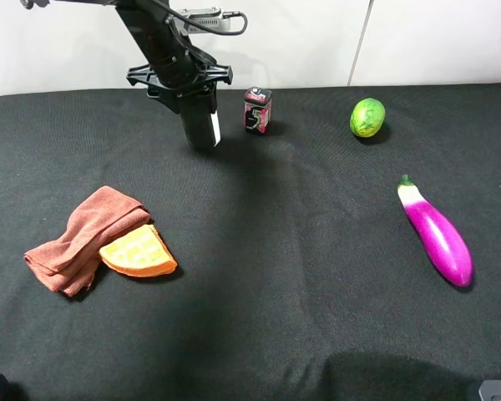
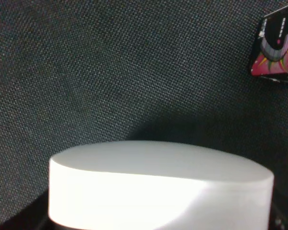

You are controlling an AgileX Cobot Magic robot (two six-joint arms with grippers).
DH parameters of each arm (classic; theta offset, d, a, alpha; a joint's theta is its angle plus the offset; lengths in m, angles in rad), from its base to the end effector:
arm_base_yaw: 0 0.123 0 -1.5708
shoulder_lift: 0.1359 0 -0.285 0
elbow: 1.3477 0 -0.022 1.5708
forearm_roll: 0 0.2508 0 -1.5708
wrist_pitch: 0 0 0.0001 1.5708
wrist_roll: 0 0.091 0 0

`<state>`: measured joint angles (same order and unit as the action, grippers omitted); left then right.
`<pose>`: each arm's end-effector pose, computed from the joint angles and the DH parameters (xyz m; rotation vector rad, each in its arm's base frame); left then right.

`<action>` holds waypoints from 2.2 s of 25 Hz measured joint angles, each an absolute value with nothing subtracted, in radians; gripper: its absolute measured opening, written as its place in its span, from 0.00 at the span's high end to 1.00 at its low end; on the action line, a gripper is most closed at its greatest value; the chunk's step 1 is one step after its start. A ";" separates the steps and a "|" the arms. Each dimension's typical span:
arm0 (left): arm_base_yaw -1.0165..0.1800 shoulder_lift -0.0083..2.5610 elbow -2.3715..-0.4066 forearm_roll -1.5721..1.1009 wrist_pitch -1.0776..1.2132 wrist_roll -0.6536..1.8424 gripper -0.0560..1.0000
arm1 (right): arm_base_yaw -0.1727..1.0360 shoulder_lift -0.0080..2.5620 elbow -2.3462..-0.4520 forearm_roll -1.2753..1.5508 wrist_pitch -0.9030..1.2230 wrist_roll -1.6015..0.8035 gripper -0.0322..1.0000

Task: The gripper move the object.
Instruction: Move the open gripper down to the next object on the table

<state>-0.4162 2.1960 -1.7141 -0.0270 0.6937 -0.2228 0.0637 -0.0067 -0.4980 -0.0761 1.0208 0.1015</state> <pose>0.4372 -0.1950 0.1726 0.2368 2.6703 -0.2356 -0.0038 -0.0062 0.2802 0.0396 1.9971 0.0158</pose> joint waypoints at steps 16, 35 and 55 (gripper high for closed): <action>-0.416 2.228 -1.733 -0.028 0.658 -0.200 0.33 | 0.064 -0.007 -0.498 -0.076 1.021 0.102 0.36; -0.416 2.242 -1.745 -0.026 0.642 -0.185 0.33 | 0.064 -0.007 -0.498 -0.076 1.021 0.102 0.36; -0.416 2.254 -1.745 -0.030 0.702 -0.149 0.26 | 0.064 -0.007 -0.498 -0.076 1.021 0.102 0.36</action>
<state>-0.4162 2.2537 -1.7450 -0.0301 0.7024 -0.1489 0.0637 -0.0067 -0.4980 -0.0761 1.0208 0.1015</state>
